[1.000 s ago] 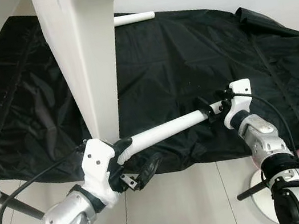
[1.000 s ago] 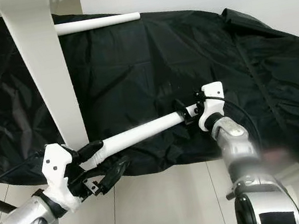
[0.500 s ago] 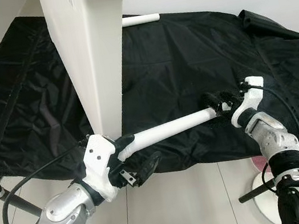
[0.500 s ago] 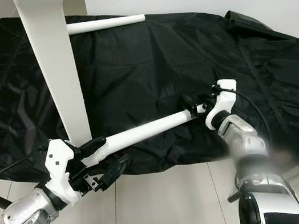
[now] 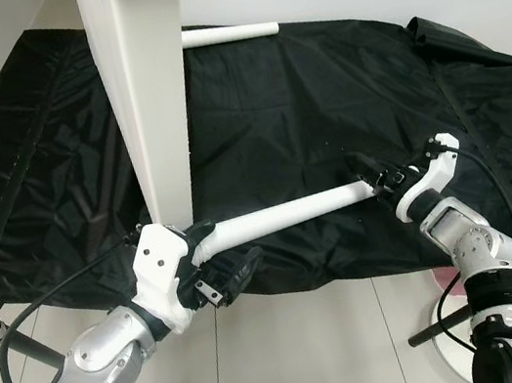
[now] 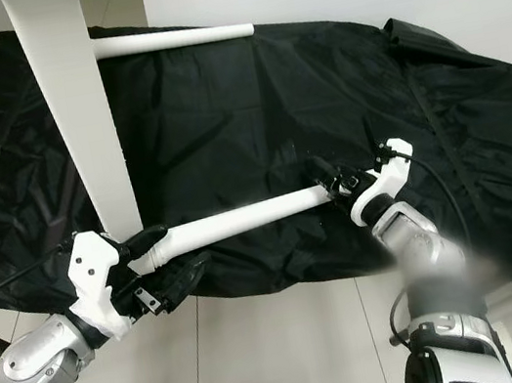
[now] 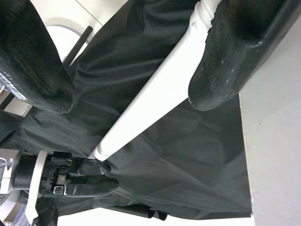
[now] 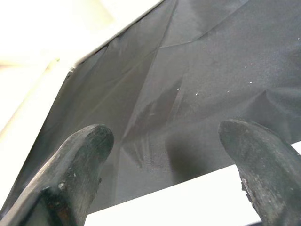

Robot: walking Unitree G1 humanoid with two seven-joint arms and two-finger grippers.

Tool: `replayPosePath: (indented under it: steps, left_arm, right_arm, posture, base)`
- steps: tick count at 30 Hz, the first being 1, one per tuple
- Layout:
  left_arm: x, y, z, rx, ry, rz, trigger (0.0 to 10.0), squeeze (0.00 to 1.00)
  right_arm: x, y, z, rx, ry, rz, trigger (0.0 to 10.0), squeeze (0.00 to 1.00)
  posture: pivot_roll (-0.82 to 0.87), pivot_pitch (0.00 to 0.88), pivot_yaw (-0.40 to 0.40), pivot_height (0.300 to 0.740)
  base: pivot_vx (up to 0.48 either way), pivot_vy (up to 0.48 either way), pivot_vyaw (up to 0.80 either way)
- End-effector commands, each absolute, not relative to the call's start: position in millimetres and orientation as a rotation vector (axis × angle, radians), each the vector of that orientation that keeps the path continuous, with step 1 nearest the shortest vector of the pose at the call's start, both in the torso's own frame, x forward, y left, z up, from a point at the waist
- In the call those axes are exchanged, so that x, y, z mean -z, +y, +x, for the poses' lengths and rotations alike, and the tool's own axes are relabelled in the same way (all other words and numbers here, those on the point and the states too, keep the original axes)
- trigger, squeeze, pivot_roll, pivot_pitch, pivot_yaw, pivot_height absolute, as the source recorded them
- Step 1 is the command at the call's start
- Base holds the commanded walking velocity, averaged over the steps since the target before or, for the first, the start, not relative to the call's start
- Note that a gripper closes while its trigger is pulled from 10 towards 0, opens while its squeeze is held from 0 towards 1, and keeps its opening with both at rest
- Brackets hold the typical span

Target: Building children table

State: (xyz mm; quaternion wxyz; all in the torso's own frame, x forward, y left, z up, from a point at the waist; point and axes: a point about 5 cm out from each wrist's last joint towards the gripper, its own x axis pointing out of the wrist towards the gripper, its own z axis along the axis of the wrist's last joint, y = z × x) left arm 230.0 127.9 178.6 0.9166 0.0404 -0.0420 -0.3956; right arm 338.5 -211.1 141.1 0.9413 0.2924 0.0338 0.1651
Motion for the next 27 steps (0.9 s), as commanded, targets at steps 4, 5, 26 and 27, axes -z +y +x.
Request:
replayPosePath:
  steps: [4, 5, 26, 27]
  left_arm:
    - [-175.5, 132.2, 231.6, 0.773, -0.080, 0.079, 10.0, 0.00]
    - [-175.5, 132.2, 231.6, 0.773, -0.080, 0.079, 10.0, 0.00]
    - [-172.8, 117.3, 219.4, 0.818, -0.088, 0.033, 10.0, 0.00]
    - [-172.7, 116.3, 218.6, 0.820, -0.089, 0.032, 10.0, 0.00]
  right_arm:
    - [-112.0, -204.4, 328.3, -0.317, 0.171, 0.644, 10.0, 0.00]
    - [-112.0, -204.4, 328.3, -0.317, 0.171, 0.644, 10.0, 0.00]
    - [-145.5, -199.9, 361.1, -0.306, -0.003, 0.687, 10.0, 0.00]
    - [-147.1, -196.8, 363.8, -0.310, -0.003, 0.687, 10.0, 0.00]
  posture:
    - [0.06, 0.177, -0.116, 0.740]
    - [0.06, 0.177, -0.116, 0.740]
    - [0.10, 0.162, -0.119, 0.740]
    - [0.10, 0.162, -0.122, 0.740]
  base:
    - [0.000, 0.000, 0.00]
    - [0.000, 0.000, 0.00]
    - [0.000, 0.000, 0.00]
    - [0.000, 0.000, 0.00]
